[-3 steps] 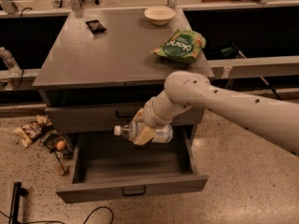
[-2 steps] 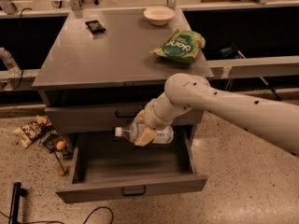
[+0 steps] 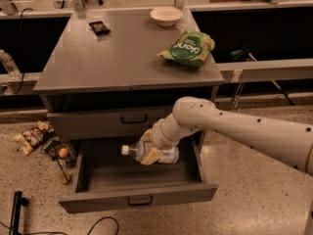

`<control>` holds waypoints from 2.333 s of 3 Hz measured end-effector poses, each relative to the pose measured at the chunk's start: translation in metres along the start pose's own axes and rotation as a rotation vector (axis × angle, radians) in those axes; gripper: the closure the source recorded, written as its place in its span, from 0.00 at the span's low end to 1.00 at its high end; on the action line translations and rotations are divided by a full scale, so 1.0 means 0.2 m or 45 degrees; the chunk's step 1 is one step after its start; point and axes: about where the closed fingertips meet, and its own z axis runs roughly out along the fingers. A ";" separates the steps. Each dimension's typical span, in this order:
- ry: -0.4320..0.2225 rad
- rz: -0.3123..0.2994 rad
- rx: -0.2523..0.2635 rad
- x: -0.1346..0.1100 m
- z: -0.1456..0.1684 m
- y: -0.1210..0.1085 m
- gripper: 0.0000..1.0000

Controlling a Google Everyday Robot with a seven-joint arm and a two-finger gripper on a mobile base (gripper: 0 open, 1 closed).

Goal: Place blue plastic bottle into middle drawer

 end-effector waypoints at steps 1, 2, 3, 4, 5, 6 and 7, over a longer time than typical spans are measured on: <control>-0.015 -0.044 -0.002 0.09 0.16 0.03 1.00; 0.003 -0.140 -0.034 0.15 0.30 0.03 1.00; 0.030 -0.191 -0.054 0.23 0.42 0.01 1.00; 0.071 -0.125 -0.064 0.28 0.57 0.00 0.79; 0.144 -0.006 -0.041 0.33 0.66 0.03 0.54; 0.167 0.036 -0.026 0.37 0.73 0.06 0.32; 0.174 0.033 -0.014 0.38 0.77 0.07 0.08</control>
Offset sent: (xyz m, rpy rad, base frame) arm 0.0143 0.0159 -0.0986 -0.0580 -0.0819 0.2042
